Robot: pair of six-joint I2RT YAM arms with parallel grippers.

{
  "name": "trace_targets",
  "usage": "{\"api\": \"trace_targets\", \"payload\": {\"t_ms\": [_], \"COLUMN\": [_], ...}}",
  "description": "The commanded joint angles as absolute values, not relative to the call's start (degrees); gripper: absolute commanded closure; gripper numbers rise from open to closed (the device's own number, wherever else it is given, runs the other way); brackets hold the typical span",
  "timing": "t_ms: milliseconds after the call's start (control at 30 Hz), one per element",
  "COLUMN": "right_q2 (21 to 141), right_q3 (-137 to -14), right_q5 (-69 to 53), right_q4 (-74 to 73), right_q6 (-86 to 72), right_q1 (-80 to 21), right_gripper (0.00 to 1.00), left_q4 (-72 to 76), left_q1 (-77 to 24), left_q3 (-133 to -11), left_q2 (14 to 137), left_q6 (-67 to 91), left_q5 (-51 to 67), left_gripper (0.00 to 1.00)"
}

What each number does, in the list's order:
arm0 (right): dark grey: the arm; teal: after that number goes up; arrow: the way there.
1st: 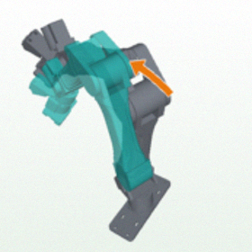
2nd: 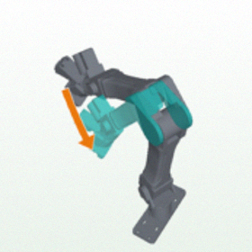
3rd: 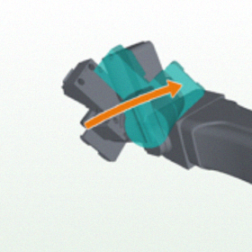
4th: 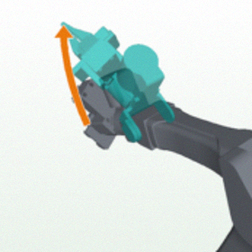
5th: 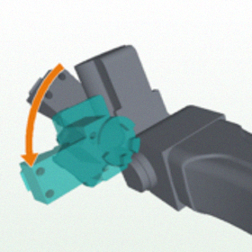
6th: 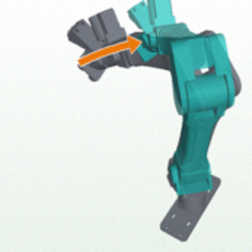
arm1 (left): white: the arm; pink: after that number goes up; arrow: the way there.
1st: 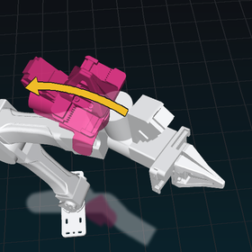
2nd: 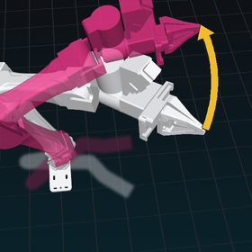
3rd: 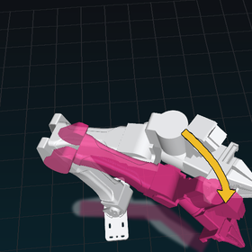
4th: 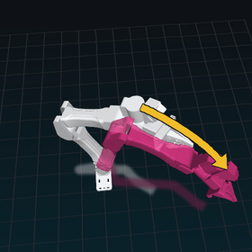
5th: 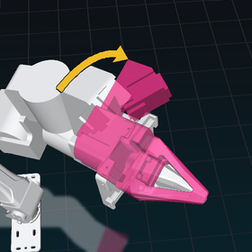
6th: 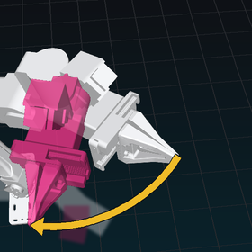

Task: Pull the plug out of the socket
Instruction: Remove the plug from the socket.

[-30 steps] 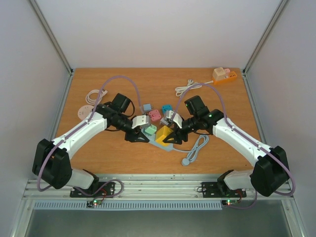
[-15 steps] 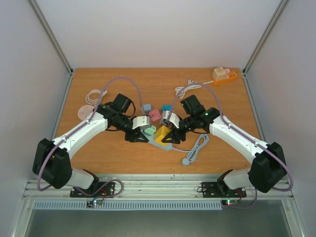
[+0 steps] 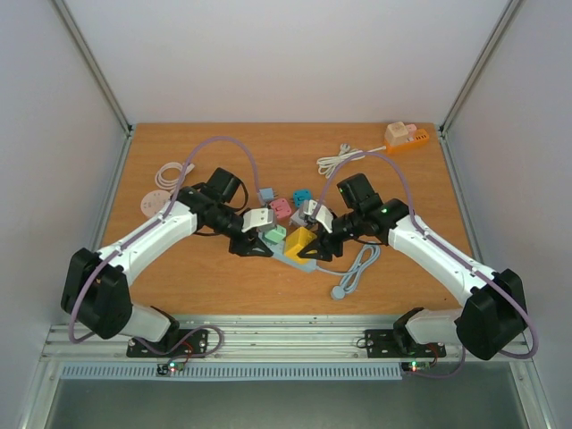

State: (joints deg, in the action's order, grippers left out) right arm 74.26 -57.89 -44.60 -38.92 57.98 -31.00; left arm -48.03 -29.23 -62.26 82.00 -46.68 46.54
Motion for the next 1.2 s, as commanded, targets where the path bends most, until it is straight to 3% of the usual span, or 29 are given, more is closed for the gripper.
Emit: {"api": "trace_targets", "payload": {"t_ms": [0,500,1167], "right_q2": [71.53,72.8,71.62], "right_q3": [-59.13,-63.24,-63.04], "right_q5": [-48.45,-41.69,-45.45], "right_q4": [-32.5,-35.35,-36.82], "right_q6": [56.93,57.35,57.62], "right_q1": [-29.27,-31.44,-31.46], "right_gripper": [0.99,0.99,0.99], "left_q4": [-52.9,-52.49,-54.28], "left_q1": [-28.54,-28.56,-28.39], "left_q3": [-62.05,-62.44,-63.68], "left_q2": [83.52,85.56,86.89], "left_q6": [-46.04,-44.85,-45.61], "left_q5": [43.22,41.03,42.13], "left_gripper": [1.0,1.0,1.0]}}
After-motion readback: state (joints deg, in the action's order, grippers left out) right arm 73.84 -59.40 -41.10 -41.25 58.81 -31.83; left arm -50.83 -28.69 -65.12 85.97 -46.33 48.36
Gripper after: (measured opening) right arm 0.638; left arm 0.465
